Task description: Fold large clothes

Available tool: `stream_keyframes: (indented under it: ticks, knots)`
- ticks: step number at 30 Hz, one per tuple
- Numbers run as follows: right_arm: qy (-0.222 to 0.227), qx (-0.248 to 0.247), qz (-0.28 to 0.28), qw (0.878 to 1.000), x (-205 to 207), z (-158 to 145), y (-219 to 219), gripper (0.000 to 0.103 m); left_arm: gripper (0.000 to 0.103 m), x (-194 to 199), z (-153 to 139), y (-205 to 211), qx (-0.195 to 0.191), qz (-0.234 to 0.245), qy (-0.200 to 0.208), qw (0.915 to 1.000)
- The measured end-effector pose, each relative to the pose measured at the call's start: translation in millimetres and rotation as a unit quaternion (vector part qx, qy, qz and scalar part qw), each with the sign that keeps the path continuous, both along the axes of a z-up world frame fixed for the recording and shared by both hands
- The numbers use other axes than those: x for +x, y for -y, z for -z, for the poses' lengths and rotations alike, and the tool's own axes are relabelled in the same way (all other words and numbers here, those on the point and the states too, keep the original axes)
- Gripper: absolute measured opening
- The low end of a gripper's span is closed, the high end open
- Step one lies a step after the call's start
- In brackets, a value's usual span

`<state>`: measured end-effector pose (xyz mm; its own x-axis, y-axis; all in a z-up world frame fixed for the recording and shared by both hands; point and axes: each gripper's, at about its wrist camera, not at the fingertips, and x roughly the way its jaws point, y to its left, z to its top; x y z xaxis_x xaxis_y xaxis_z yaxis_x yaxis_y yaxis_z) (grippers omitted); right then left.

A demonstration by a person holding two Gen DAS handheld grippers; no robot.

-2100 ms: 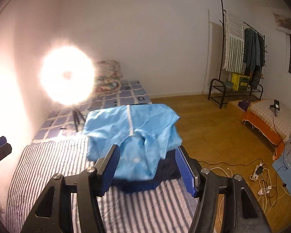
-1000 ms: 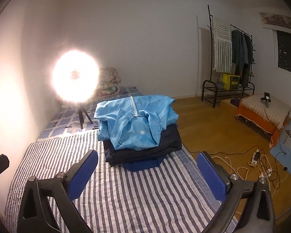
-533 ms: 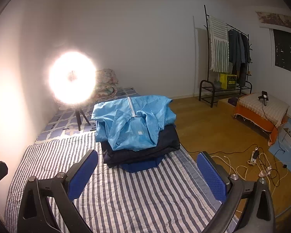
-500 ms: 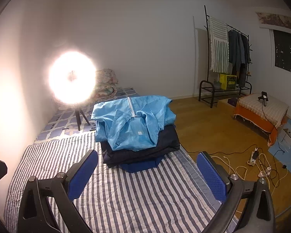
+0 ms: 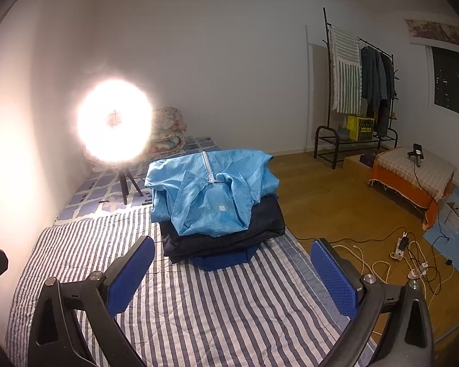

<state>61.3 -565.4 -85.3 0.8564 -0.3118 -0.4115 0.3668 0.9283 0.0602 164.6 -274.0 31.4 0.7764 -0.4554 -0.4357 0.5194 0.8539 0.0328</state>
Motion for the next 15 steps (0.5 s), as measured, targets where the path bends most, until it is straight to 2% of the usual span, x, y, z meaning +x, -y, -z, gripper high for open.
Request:
stream_keyframes:
  ticks: [15]
  knots:
    - [-0.003,-0.002,-0.001,1.0,-0.2,1.8,-0.8,0.103,0.103,-1.0,-0.9,-1.3,-0.001,0.002,0.003,1.0]
